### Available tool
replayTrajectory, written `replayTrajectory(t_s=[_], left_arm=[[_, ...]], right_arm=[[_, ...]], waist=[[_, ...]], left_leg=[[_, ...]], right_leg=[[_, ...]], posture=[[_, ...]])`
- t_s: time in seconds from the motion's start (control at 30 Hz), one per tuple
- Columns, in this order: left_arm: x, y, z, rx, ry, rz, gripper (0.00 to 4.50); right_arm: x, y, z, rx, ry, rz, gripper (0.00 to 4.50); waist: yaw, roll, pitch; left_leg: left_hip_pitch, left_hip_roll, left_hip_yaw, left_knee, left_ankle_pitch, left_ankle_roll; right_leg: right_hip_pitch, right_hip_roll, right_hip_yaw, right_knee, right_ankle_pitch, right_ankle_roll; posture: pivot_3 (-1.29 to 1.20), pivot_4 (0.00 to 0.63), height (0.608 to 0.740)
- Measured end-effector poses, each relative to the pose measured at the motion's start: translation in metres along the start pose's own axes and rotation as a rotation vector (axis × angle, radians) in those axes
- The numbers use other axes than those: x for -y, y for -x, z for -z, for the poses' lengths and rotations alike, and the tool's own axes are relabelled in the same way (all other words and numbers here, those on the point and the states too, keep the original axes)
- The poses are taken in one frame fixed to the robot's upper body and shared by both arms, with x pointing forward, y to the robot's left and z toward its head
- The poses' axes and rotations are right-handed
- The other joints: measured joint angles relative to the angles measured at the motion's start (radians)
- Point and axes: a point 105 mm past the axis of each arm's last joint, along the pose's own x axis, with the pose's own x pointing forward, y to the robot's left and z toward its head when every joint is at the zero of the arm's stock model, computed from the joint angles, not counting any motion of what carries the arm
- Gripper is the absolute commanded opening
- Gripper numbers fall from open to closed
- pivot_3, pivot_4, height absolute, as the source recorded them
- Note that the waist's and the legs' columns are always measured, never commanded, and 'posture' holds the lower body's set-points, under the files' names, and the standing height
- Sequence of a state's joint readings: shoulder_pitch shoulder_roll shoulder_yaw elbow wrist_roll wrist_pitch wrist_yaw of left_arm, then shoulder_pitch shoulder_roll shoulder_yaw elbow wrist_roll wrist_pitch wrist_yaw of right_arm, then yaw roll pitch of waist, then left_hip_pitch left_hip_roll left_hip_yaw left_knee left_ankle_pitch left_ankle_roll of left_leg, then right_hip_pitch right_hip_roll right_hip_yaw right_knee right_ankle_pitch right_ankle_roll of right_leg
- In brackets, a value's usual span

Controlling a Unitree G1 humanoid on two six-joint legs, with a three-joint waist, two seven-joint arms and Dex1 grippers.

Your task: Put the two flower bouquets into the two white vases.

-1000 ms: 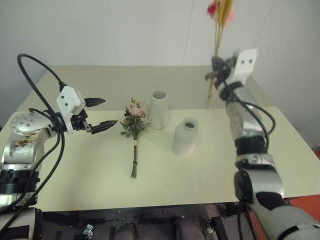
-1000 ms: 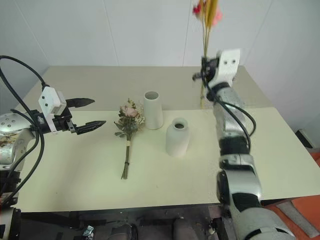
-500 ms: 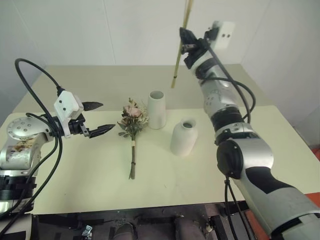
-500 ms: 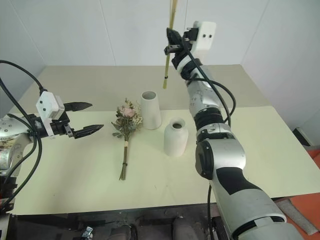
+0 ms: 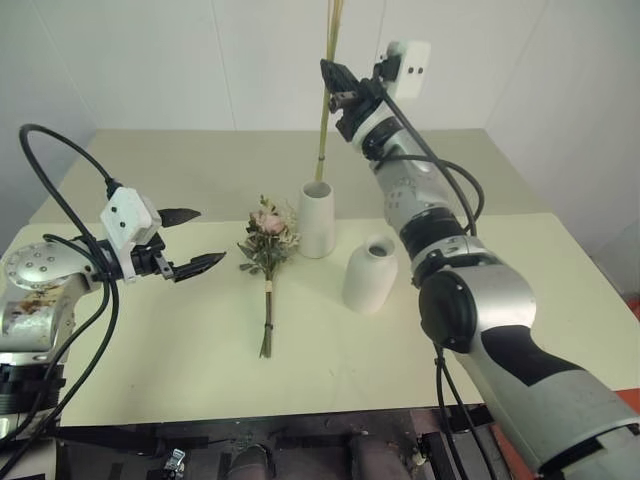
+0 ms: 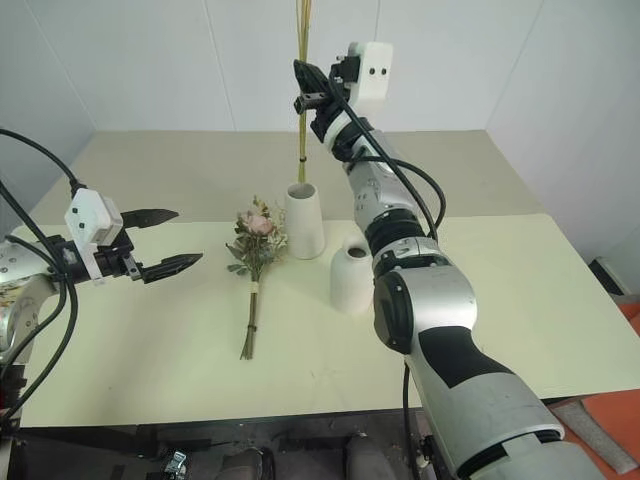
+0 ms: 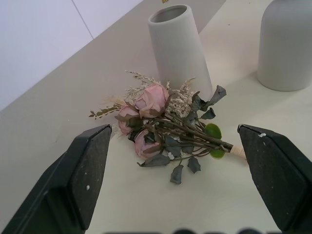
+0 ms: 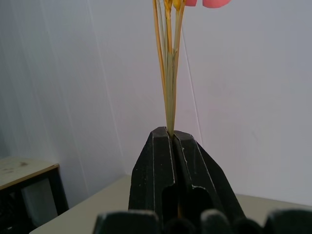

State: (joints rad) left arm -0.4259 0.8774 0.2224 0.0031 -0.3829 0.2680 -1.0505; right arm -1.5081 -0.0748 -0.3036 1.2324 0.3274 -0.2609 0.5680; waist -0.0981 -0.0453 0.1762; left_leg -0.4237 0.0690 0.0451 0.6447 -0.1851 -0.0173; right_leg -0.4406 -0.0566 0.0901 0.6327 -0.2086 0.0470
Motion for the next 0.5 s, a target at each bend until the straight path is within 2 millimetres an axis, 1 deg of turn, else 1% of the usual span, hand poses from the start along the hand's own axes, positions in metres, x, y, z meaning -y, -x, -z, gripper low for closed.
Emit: replayTrajectory(t_s=[0.07,0.17,0.3,0.33,0.47,0.5], left_arm=[[0.001,0.001,-0.001,0.006,-0.003,0.001,4.50],[0.001,0.002,-0.001,0.008,-0.001,-0.002,4.50],[0.001,0.002,-0.001,0.008,-0.001,-0.006,4.50],[0.000,0.002,-0.001,0.008,-0.001,-0.007,4.50],[0.000,0.002,-0.001,0.006,-0.001,-0.009,4.50],[0.000,0.002,-0.001,0.006,-0.001,-0.009,4.50]], right_arm=[[0.000,0.000,0.000,0.000,0.001,-0.004,0.06],[-0.001,0.001,0.000,0.003,-0.006,-0.016,0.76],[0.000,0.003,0.003,-0.002,-0.010,-0.024,2.08],[0.001,0.005,0.006,-0.006,-0.012,-0.023,2.50],[0.005,0.018,0.022,-0.036,-0.005,-0.030,3.82],[0.006,0.021,0.027,-0.052,0.011,-0.031,4.21]], waist=[[0.000,0.000,0.000],[0.000,0.000,0.000],[0.000,0.000,0.000],[0.000,0.000,0.000],[0.000,0.000,0.000],[0.000,0.000,0.000]], left_leg=[[0.000,0.000,0.000,0.000,0.000,0.000],[0.000,0.000,0.000,0.000,0.000,0.000],[0.000,0.000,0.000,0.000,0.000,0.000],[0.000,0.000,0.000,0.000,0.000,0.000],[0.000,0.000,0.000,0.000,0.000,0.000],[0.000,0.000,0.000,0.000,0.000,0.000]], right_leg=[[0.000,0.000,0.000,0.000,0.000,0.000],[0.000,0.000,0.000,0.000,0.000,0.000],[0.000,0.000,0.000,0.000,0.000,0.000],[0.000,0.000,0.000,0.000,0.000,0.000],[0.000,0.000,0.000,0.000,0.000,0.000],[0.000,0.000,0.000,0.000,0.000,0.000]], posture=[[0.00,0.150,0.740],[0.00,0.150,0.740],[0.00,0.150,0.740],[0.00,0.150,0.740],[0.00,0.150,0.740],[0.00,0.150,0.740]])
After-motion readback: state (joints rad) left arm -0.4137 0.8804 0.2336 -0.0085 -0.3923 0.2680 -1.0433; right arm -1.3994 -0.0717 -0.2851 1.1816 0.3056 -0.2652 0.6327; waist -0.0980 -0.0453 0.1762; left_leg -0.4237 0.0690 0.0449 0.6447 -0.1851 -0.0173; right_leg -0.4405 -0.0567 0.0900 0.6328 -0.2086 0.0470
